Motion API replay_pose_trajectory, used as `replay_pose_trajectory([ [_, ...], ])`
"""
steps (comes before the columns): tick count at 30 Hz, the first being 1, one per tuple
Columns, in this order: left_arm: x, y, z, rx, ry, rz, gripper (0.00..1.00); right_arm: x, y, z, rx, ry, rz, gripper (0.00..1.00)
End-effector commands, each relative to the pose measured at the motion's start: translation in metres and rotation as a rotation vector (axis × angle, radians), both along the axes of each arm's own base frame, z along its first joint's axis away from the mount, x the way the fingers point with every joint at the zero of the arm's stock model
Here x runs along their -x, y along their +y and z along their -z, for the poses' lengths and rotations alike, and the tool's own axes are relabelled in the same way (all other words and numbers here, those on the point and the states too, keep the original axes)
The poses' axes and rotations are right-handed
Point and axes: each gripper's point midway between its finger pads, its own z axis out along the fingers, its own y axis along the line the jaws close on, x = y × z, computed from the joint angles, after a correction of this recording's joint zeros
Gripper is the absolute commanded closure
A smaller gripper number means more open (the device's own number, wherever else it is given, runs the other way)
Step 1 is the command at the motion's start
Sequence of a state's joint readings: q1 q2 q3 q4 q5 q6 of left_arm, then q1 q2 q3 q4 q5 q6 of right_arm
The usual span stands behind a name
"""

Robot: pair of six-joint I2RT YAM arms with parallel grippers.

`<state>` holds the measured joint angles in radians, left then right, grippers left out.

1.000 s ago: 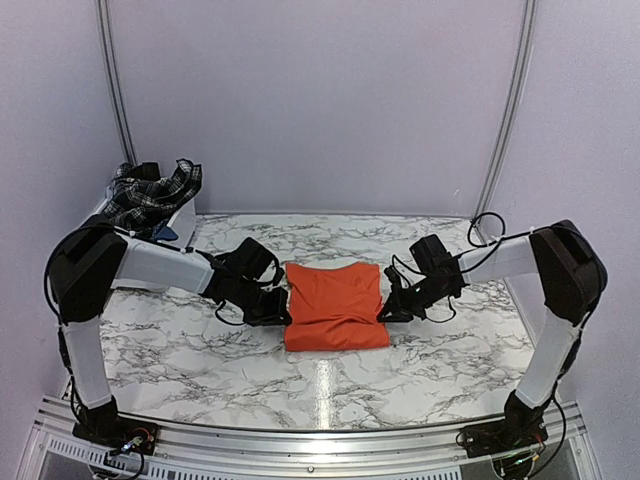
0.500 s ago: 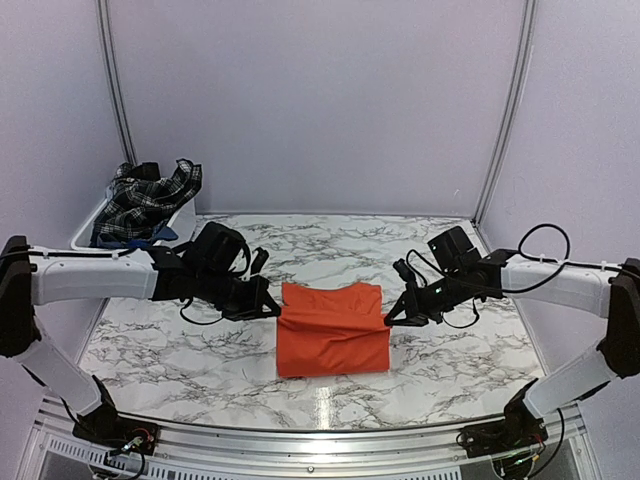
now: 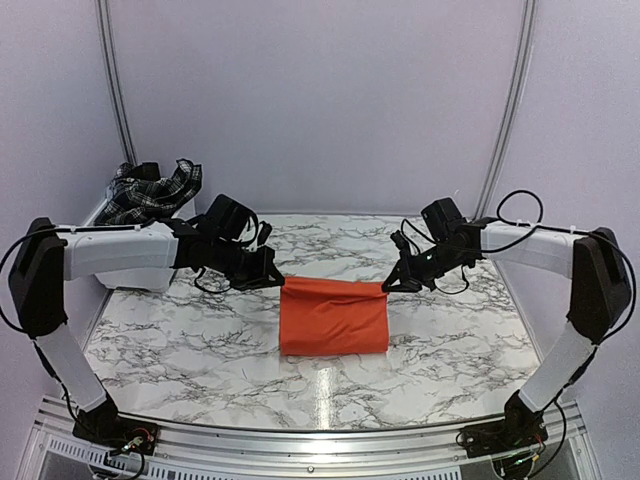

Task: Fold and stack the mixed laundry pile
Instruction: Fold the 2/3-rectangle-folded T-shirt at the center of the board.

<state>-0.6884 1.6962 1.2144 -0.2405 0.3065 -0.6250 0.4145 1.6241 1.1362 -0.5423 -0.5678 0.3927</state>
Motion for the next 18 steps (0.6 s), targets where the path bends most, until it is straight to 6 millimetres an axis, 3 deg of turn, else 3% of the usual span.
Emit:
replay_pose_trajectory([
  [1,-0.018,0.006,0.016,-0.043,0.028,-0.003,1.0,-0.028,-0.002,0.002,0.02,-0.021,-0.001,1.0],
  [15,-0.071,0.006,0.053,-0.064,0.066,-0.033,1.0,-0.08,-0.006,0.031,0.022,-0.002,0.041,0.99],
  [16,-0.074,0.007,0.055,-0.063,0.072,-0.039,1.0,-0.084,-0.007,0.029,0.019,-0.004,0.049,0.95],
  [18,-0.079,0.009,0.051,-0.058,0.065,-0.049,0.87,-0.09,-0.013,0.02,0.013,-0.015,0.069,0.78],
])
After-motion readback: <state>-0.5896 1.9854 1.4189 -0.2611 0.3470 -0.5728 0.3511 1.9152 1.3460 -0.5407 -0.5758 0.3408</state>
